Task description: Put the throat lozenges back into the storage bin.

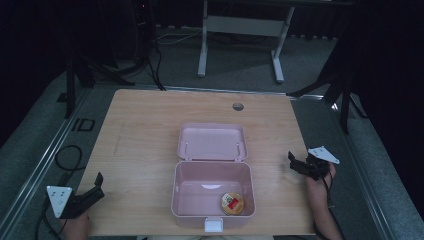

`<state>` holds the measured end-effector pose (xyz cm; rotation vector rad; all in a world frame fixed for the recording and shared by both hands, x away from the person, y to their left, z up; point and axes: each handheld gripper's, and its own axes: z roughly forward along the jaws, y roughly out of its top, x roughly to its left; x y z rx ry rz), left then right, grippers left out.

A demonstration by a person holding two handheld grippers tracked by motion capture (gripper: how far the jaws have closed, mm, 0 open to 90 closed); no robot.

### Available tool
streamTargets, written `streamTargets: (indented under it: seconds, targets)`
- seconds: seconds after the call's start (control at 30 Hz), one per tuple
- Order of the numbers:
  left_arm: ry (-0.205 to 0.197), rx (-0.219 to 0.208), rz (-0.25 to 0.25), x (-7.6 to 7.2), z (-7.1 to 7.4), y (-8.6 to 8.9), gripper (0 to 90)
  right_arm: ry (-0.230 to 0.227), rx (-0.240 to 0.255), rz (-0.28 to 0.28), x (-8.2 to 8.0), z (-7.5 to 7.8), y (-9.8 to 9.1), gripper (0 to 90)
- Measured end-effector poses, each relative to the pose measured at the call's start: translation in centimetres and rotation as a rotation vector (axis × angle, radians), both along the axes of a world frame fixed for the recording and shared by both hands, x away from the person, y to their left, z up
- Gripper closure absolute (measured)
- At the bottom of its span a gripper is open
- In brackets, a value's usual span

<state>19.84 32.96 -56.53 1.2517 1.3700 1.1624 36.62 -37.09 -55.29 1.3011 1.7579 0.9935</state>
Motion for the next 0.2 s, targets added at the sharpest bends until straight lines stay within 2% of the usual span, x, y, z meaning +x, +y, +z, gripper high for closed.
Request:
streamTargets:
  seconds: [0.2]
  targets:
    - [0.001,-0.001,0.000,0.01,0.00,0.00,0.4,-0.043,-0.008,-0.050,-0.12,0.12,-0.41,11.4]
